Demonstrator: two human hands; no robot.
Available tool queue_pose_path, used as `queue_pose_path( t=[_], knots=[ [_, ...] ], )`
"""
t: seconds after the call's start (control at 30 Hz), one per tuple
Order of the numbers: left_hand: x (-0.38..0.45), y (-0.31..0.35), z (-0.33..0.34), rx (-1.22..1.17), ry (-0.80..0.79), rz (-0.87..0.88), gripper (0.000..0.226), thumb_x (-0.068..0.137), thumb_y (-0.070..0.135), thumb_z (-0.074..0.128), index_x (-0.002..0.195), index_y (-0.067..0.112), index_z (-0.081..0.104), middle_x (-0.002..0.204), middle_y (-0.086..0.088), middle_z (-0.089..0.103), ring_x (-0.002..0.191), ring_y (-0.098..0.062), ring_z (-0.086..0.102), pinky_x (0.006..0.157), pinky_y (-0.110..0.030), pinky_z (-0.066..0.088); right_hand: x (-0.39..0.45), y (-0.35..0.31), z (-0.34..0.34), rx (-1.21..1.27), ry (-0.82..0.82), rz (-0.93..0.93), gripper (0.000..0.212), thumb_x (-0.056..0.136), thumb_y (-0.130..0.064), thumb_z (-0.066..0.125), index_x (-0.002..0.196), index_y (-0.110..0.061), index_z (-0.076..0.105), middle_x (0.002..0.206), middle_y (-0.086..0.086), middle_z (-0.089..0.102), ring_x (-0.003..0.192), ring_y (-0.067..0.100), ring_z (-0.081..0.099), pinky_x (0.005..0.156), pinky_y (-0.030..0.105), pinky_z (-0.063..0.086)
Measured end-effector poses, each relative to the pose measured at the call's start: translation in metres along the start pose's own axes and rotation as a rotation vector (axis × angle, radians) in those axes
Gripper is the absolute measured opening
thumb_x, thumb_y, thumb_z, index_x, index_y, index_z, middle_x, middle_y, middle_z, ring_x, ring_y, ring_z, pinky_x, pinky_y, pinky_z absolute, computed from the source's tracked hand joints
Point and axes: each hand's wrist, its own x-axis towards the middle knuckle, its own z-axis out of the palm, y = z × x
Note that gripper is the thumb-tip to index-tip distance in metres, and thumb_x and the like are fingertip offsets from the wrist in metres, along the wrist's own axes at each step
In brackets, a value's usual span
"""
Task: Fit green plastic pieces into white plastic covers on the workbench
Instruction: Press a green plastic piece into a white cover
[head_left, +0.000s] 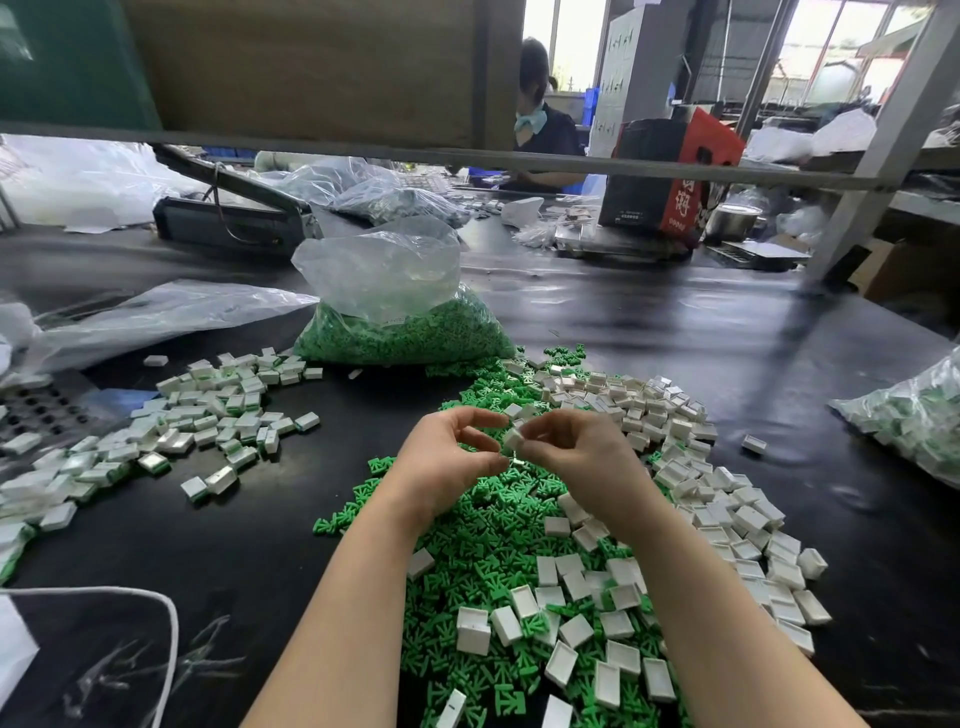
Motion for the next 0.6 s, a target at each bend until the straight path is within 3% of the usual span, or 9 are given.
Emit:
queue_pose_path(
  t=[0.1, 0.27, 0.37, 0.47, 0.53, 0.6],
  knots=[
    [-0.001, 0.004, -0.001, -0.170, -0.046, 0.091, 0.030, 0.073, 0.013, 0.082, 0.098, 0.028, 0.075, 0.078, 0.002, 0.070, 0.067, -0.004, 0.063, 0.058, -0.014, 0.046, -0.003, -0.006, -0.002, 0.249, 0.004, 0.032, 0.007, 0.083, -0.011, 0.074, 0.089, -0.014, 0.073, 0.087, 0.005, 0.076, 0.081, 0.009, 0.070, 0.072, 0.014, 0.053],
    [-0.001, 0.005, -0.001, -0.237, -0.036, 0.160, 0.023, 0.078, 0.009, 0.078, 0.093, 0.026, 0.078, 0.082, -0.005, 0.074, 0.081, -0.020, 0.072, 0.073, -0.021, 0.053, -0.003, -0.007, -0.002, 0.271, 0.012, 0.032, 0.016, 0.086, -0.013, 0.071, 0.102, -0.008, 0.074, 0.089, 0.004, 0.076, 0.079, 0.004, 0.070, 0.068, 0.012, 0.051],
    [-0.002, 0.006, -0.001, -0.224, 0.019, 0.166, 0.016, 0.077, 0.014, 0.080, 0.089, 0.023, 0.076, 0.081, 0.001, 0.073, 0.074, -0.009, 0.068, 0.064, -0.016, 0.050, 0.000, -0.003, 0.000, -0.103, 0.008, -0.014, 0.021, 0.089, -0.018, 0.070, 0.110, -0.020, 0.073, 0.095, 0.000, 0.075, 0.087, 0.018, 0.069, 0.084, 0.034, 0.057],
    [-0.002, 0.008, -0.001, -0.266, 0.056, 0.134, 0.013, 0.078, 0.011, 0.078, 0.086, 0.019, 0.072, 0.076, 0.003, 0.070, 0.071, -0.007, 0.063, 0.059, -0.018, 0.048, 0.001, 0.002, 0.005, -0.637, -0.103, -0.002, 0.038, 0.087, -0.037, 0.069, 0.125, -0.035, 0.063, 0.125, -0.008, 0.063, 0.118, 0.015, 0.054, 0.109, 0.042, 0.039],
    [-0.002, 0.009, -0.001, -0.312, 0.082, 0.106, 0.011, 0.081, 0.009, 0.075, 0.087, 0.016, 0.068, 0.075, 0.003, 0.067, 0.070, -0.010, 0.060, 0.060, -0.022, 0.048, 0.001, 0.004, 0.009, -0.763, -0.133, -0.001, 0.034, 0.088, -0.040, 0.066, 0.122, -0.038, 0.062, 0.132, -0.009, 0.057, 0.126, 0.018, 0.045, 0.110, 0.041, 0.033],
    [-0.002, 0.011, -0.001, -0.377, 0.095, 0.087, 0.010, 0.084, 0.006, 0.071, 0.089, 0.013, 0.065, 0.073, 0.003, 0.064, 0.067, -0.010, 0.060, 0.060, -0.022, 0.048, 0.002, 0.006, 0.011, -0.774, -0.106, -0.030, 0.022, 0.089, -0.037, 0.066, 0.111, -0.035, 0.067, 0.120, -0.011, 0.062, 0.117, 0.016, 0.050, 0.104, 0.036, 0.038]
  ],
)
